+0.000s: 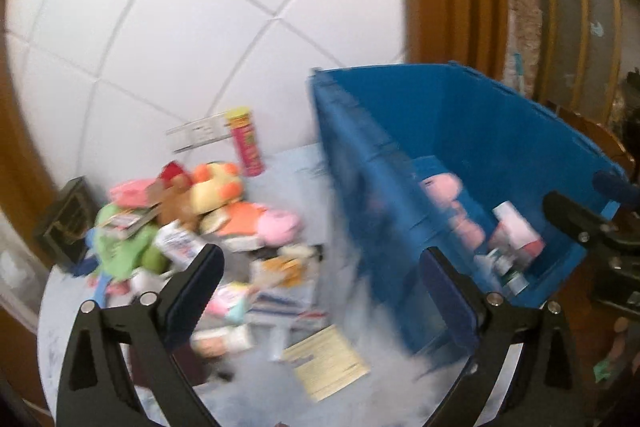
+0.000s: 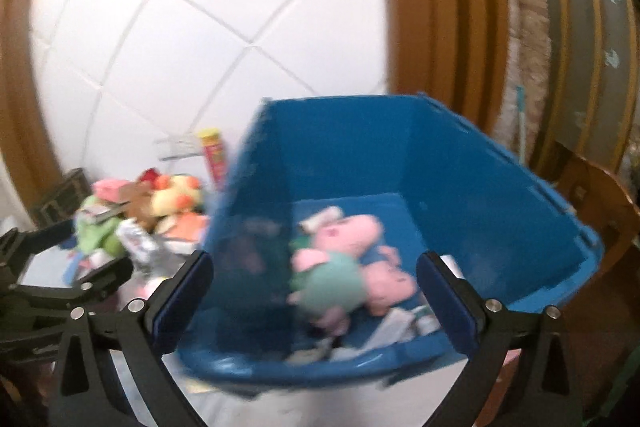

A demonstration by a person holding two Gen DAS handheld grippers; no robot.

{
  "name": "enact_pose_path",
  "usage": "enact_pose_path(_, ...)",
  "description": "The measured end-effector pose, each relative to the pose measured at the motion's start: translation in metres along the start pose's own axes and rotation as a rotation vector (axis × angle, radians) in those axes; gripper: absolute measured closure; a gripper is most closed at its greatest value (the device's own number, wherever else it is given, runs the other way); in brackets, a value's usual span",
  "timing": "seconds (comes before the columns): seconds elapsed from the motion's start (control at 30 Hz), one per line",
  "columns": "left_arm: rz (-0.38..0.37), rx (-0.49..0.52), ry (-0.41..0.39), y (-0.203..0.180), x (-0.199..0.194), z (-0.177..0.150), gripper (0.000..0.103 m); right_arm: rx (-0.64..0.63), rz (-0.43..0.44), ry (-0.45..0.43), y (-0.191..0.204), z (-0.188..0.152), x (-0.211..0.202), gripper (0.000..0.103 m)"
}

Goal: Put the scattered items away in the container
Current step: 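Withdraw both grippers from the crate back toward the heap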

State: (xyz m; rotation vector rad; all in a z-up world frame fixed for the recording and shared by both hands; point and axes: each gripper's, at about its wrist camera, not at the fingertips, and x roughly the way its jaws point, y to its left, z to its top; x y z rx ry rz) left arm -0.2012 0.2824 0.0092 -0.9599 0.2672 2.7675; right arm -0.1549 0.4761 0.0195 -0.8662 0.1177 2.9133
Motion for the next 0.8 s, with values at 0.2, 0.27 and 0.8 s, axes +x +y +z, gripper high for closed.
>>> enact_pose_path(0.2,0.089,-0.066,0.048,0.078,-0.023,-0.056,0.004,-0.029,0.035,0.0,0.084,-0.044,-0.023,0.0)
enact_pose_path(0.27,0.109,-0.081,0.067,0.097,-0.03,-0.072,0.003,-0.038,0.028,0.012,0.105,-0.059,-0.028,0.0)
enact_pose_path(0.8,0.076,-0.131,0.057,0.151,-0.083,-0.132,0.004,-0.056,-0.046,-0.001,0.177,-0.114,-0.079,0.0)
